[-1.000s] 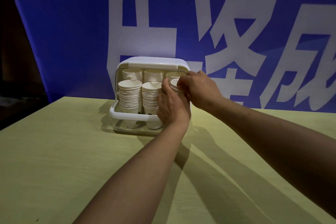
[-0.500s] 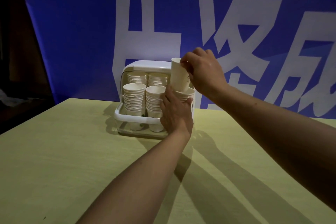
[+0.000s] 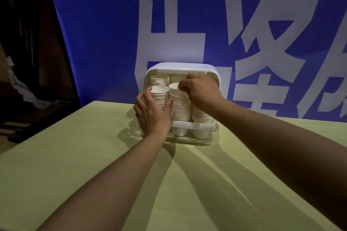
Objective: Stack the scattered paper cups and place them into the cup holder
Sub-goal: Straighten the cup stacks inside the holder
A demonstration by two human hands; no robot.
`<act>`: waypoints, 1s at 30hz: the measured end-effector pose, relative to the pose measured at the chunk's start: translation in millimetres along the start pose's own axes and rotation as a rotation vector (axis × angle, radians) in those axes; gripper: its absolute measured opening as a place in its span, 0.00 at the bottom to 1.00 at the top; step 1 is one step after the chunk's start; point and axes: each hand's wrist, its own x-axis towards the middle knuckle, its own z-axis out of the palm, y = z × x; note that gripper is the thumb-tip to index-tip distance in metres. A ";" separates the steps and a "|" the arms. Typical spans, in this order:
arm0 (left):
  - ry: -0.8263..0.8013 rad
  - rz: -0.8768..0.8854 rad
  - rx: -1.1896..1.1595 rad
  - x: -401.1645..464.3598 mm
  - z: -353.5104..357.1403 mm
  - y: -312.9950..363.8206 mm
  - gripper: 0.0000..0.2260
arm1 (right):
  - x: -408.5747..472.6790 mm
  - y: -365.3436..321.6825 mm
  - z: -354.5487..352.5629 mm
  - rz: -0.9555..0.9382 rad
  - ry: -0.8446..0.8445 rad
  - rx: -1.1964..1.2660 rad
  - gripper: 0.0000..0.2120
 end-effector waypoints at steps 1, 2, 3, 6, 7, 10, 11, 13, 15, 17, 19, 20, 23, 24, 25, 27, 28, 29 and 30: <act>-0.035 0.033 0.003 2.1 -0.9 -3.7 0.34 | -1.1 -0.8 2.6 -0.006 -0.051 -0.003 0.12; -0.076 0.064 0.006 3.8 -1.1 -6.4 0.36 | -2.6 -0.8 3.6 -0.009 -0.086 0.001 0.12; -0.124 0.094 0.008 5.2 -1.3 -7.4 0.37 | -4.6 0.3 3.5 -0.010 -0.102 0.008 0.12; -0.264 0.190 0.038 9.1 0.1 -6.8 0.34 | -14.7 5.8 1.1 0.003 -0.097 -0.009 0.15; -0.297 0.214 0.051 10.3 0.5 -6.3 0.31 | -20.9 7.3 1.4 0.042 -0.070 -0.008 0.17; -0.343 0.218 0.068 12.6 3.3 -7.8 0.29 | -47.6 11.3 7.3 0.326 0.055 0.107 0.30; -0.346 0.210 0.077 12.7 4.5 -8.5 0.30 | -55.7 13.1 11.7 0.416 0.060 0.162 0.35; -0.343 0.199 0.098 11.2 7.6 -7.7 0.33 | -66.0 17.0 20.2 0.541 0.021 0.288 0.43; -0.322 0.185 0.106 7.7 10.9 -4.7 0.34 | -66.4 19.0 25.1 0.591 0.000 0.398 0.45; -0.301 0.179 0.113 5.2 14.0 -0.8 0.34 | -63.1 20.0 27.0 0.596 0.022 0.439 0.44; -0.301 0.176 0.122 4.5 15.4 -0.6 0.34 | -61.2 21.8 30.2 0.593 0.040 0.452 0.42; -0.308 0.181 0.128 3.8 15.1 -1.6 0.34 | -61.6 23.3 32.3 0.594 0.038 0.462 0.42; -0.284 0.221 0.159 6.4 13.1 -5.4 0.33 | -66.4 29.1 35.0 0.571 0.059 0.424 0.41; -0.225 0.225 0.146 11.1 10.6 -5.5 0.31 | -67.3 32.1 33.3 0.552 0.108 0.390 0.39; -0.154 0.203 0.109 19.2 7.2 -5.4 0.29 | -66.5 36.0 30.3 0.540 0.168 0.379 0.36; -0.104 0.101 -0.016 43.5 -1.0 -4.8 0.27 | -59.3 44.8 21.9 0.565 0.230 0.467 0.31; -0.149 0.044 -0.082 57.3 -4.5 -4.8 0.27 | -53.9 49.6 18.3 0.589 0.215 0.544 0.30; -0.221 -0.005 -0.134 69.9 -6.5 -5.4 0.27 | -48.6 53.9 15.7 0.607 0.181 0.608 0.30; -0.305 -0.037 -0.171 80.2 -9.2 -5.6 0.27 | -43.7 56.5 13.2 0.607 0.139 0.643 0.30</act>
